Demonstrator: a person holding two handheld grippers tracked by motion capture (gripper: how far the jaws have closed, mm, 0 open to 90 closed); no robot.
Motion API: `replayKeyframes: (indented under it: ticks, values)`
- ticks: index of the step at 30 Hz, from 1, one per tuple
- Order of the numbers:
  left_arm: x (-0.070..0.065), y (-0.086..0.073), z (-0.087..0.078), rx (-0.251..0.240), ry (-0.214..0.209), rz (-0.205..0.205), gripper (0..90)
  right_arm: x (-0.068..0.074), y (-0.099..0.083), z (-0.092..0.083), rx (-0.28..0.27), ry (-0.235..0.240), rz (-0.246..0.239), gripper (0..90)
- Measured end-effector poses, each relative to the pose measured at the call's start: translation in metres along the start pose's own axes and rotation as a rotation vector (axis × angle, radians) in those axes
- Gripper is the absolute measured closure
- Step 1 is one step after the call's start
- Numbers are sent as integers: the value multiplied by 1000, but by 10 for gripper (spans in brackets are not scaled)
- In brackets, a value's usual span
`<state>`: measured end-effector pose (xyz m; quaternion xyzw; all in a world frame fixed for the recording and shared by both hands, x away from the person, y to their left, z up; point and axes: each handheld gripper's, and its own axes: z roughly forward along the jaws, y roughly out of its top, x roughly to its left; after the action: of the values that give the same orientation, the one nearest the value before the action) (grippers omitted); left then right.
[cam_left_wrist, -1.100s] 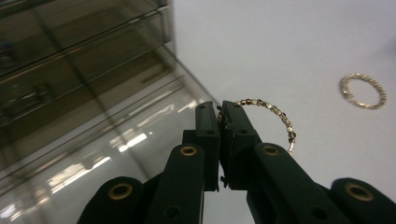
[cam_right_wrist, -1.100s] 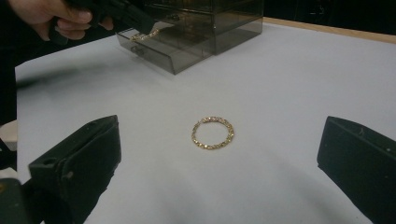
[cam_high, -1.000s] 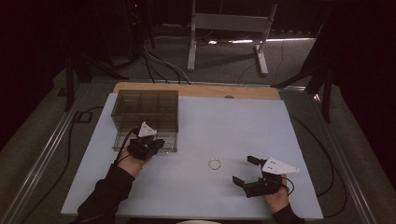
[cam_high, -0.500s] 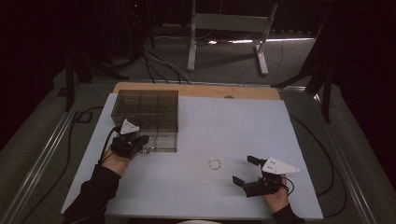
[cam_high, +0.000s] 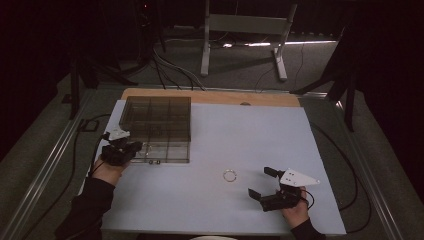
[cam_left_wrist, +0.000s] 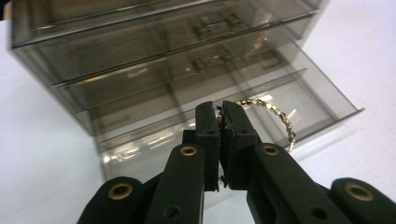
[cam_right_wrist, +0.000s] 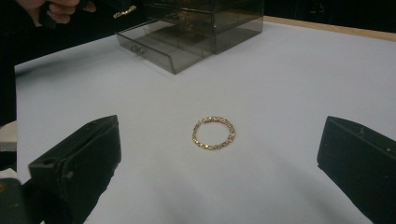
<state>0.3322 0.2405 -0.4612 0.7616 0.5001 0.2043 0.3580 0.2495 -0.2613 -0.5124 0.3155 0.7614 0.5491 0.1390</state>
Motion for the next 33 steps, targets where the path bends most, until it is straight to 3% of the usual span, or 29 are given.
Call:
replayKeyframes:
  ticks: [12,27,31,33]
  values:
    - [27,-9,4,1,58,-80,878,0,0,2,8,1,-2,0]
    - [33,-17,20,10,87,-140,870,0,0,1,11,2,0,0]
    - [35,-18,21,2,96,-152,800,0,-1,2,14,1,-1,0]
    - [36,-18,19,-9,89,-158,724,0,-1,2,13,2,0,0]
